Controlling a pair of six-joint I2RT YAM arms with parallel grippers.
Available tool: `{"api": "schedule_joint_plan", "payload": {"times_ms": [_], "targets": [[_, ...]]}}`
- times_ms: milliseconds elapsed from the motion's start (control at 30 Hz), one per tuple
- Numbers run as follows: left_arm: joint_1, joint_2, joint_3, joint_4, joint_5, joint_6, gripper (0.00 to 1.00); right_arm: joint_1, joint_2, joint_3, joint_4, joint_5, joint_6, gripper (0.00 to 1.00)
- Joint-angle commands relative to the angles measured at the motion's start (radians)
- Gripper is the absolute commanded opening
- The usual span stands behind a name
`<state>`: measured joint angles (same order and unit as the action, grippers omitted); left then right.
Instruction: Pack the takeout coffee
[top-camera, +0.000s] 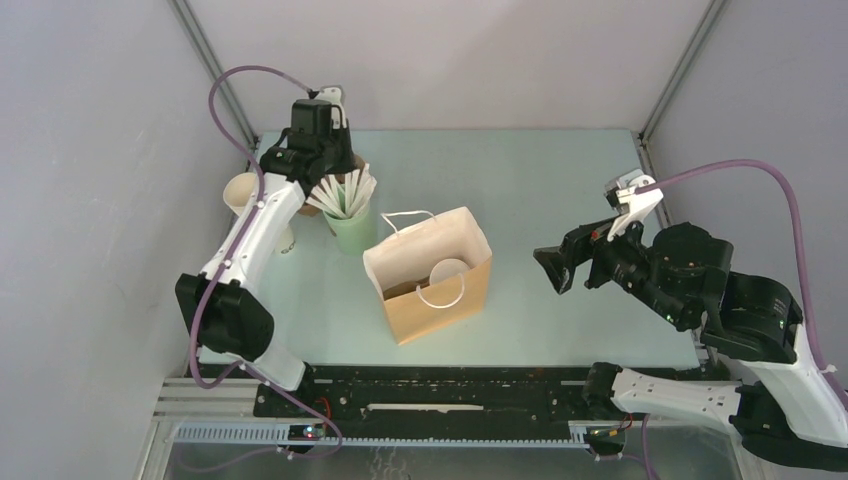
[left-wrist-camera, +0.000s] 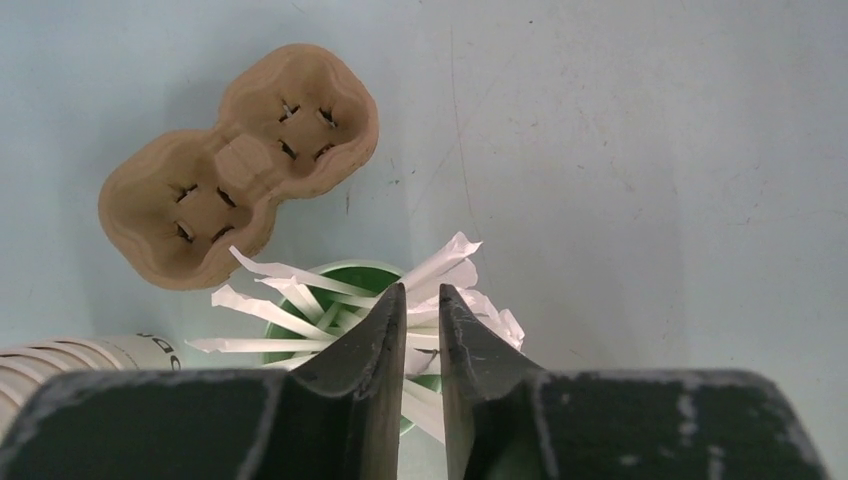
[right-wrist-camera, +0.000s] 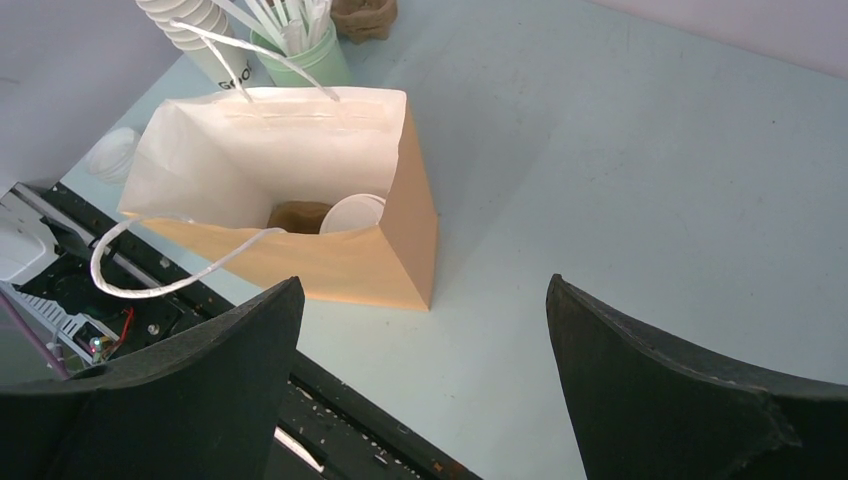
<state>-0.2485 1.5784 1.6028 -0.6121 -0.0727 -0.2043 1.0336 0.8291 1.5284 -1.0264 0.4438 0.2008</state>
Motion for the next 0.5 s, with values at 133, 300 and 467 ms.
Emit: {"api": "schedule_joint_plan", "payload": {"times_ms": [133,300,467], "targets": [[-0.001,-0.044,-0.005,-0.019,-0.026,0.022,0.30,-0.006,-0.002,-0.020,0.040,0.001,0.012,1.00],[-0.002,-0.056,-0.014,-0.025,-0.021,0.023,0.20,-0.006,0.002,-0.024,0.049,-0.006,0.009,1.00],[-0.002,-0.081,0.014,-0.075,-0.073,0.011,0.00,-0.006,0.001,-0.025,0.052,-0.010,0.009,1.00]]}}
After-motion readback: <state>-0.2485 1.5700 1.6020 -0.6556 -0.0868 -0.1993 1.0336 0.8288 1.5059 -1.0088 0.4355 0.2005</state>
